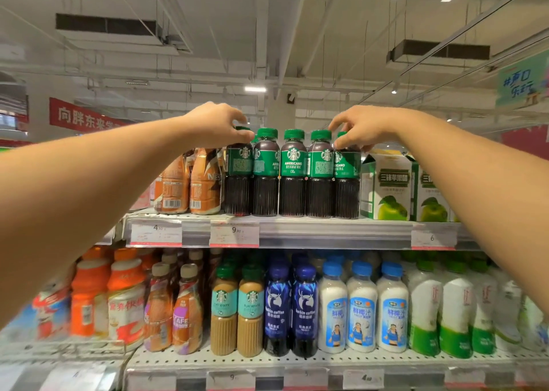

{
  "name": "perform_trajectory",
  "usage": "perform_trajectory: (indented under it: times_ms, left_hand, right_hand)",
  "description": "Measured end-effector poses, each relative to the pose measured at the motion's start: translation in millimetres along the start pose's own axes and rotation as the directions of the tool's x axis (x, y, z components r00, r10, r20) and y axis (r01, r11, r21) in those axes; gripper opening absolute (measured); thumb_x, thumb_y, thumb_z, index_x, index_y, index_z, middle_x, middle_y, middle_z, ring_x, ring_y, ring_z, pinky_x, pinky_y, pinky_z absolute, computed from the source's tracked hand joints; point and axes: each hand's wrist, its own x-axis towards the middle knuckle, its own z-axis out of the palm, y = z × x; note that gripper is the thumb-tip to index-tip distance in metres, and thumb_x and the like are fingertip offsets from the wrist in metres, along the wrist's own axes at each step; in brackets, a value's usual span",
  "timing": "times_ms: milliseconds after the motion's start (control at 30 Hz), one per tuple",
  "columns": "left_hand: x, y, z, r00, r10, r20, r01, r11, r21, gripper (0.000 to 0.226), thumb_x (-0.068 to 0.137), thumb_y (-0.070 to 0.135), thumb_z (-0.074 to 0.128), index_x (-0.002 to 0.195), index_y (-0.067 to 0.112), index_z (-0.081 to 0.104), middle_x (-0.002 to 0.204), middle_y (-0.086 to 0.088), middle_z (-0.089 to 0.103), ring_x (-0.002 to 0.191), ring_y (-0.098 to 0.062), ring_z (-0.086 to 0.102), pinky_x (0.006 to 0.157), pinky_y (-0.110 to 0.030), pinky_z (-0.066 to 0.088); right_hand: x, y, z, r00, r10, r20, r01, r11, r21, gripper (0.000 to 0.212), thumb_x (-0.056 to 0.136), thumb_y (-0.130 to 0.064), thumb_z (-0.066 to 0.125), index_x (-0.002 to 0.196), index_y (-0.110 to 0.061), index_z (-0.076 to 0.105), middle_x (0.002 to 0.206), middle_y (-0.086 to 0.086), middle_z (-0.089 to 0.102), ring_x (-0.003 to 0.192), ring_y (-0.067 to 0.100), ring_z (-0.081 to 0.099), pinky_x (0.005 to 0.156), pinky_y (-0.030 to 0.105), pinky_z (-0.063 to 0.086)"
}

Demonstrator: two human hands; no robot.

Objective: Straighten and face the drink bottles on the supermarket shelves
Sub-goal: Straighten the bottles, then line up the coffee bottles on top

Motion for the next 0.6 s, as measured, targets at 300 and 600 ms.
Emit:
perform_trajectory:
  times_ms: [300,600]
  left_hand:
    - [-90.6,30.4,-3.7,0.943,0.197,-0.267,-0.175,0.979,0.103,0.028,0.094,0.043,0.059,0.115,0.028,0.068,0.118,0.004,0.065,0.101,-0.017,0.058,0.084,-0.040,0.051]
    - [-209.6,22.6,-7.2,0.979,0.179,-0.094,-0.176,0.984,0.038,0.027,0.094,0.048,0.057,0.110,0.030,0.069,0.106,0.011,0.067,0.094,-0.010,0.061,0.084,-0.039,0.055]
  right_hand:
    - [-71.2,-53.1,66.5,0.827,-0.298,-0.477,0.315,0.948,-0.046,0.033,0.088,-0.041,0.058,0.116,-0.026,0.069,0.113,0.000,0.074,0.102,0.023,0.067,0.092,0.046,0.056]
    - [-148.0,-116.7,137.0,0.838,-0.332,-0.433,0.465,0.850,0.248,0.039,0.083,-0.052,0.057,0.111,-0.028,0.070,0.102,-0.009,0.075,0.090,0.011,0.071,0.090,0.043,0.057]
